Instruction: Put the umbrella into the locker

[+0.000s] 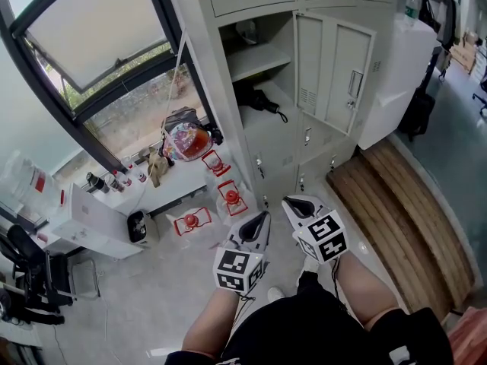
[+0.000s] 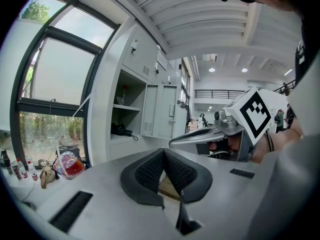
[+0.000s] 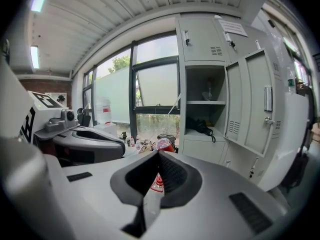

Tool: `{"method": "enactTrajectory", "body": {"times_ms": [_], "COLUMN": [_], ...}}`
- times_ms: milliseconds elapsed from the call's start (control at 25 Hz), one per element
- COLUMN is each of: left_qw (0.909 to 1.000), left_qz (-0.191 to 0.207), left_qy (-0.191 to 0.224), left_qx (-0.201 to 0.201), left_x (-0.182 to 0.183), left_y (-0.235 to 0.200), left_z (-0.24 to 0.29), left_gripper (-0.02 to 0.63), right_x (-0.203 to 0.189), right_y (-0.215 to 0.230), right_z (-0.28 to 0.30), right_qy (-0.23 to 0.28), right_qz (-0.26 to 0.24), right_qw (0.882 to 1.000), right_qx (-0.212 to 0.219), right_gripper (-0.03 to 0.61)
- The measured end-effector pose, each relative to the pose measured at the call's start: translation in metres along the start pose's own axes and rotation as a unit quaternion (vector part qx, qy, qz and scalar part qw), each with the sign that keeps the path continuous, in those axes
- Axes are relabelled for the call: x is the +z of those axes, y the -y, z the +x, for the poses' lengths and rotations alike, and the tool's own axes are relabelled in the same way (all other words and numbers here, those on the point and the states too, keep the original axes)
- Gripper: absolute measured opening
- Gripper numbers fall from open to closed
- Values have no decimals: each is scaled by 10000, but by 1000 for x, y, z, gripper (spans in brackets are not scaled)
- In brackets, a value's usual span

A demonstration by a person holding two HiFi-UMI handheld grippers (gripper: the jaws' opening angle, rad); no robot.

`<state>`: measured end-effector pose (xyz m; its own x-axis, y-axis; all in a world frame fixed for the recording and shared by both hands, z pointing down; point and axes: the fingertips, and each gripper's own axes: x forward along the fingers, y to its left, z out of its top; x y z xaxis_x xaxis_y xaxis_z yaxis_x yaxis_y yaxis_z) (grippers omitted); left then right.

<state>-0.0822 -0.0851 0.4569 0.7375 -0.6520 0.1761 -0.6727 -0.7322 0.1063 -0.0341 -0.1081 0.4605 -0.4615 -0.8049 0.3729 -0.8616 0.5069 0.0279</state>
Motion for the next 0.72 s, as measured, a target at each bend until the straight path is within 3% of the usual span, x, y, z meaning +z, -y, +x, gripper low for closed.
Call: {"method": "enactTrajectory", "body": {"times_ms": [720], "left_qw": [10000], "left_qz": [-46], "left_qy": [-13], "left_qx": [-74], "left_x": [-1], "left_y": [0], "left_z": [9], "left_gripper": [15], "right_x": [-5], "right_y": [0], "right_z": [1], "right_qy": [-70], "right_qz": [35], "right_qw": [10000], "right_qx": [33], "right_gripper": [54]}}
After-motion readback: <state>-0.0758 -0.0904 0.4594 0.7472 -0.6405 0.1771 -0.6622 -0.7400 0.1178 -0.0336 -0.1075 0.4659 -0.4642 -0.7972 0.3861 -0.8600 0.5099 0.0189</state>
